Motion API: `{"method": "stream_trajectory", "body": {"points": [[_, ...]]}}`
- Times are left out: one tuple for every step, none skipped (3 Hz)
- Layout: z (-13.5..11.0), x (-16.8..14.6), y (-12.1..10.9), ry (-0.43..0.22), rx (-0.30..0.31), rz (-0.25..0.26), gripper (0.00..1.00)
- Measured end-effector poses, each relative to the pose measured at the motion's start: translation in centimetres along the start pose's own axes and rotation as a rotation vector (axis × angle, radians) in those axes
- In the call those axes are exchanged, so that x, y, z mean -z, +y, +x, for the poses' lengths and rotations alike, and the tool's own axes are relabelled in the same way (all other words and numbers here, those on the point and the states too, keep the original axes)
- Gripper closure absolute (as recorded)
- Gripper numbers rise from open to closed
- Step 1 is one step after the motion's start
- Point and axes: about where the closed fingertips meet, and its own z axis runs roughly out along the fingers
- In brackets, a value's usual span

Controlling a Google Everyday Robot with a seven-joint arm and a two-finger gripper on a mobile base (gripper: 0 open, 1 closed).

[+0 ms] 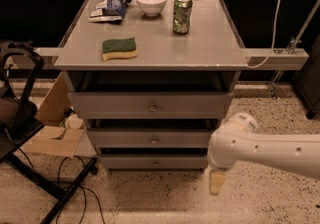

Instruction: Open bottom drawer

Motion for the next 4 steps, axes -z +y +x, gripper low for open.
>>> {"method": "stream_trajectory", "body": {"points": [[-2.6, -8.9, 1.3, -0.058, -0.005, -0.002, 0.00], [-4.0, -14.2, -0.6, -0.070, -0.021, 0.028, 0.00], [-4.5, -18.3, -3.5, -0.030, 0.006, 0.058, 0.00], [-4.8, -18.8, -4.1, -0.035, -0.002, 0.061, 0.00]]}}
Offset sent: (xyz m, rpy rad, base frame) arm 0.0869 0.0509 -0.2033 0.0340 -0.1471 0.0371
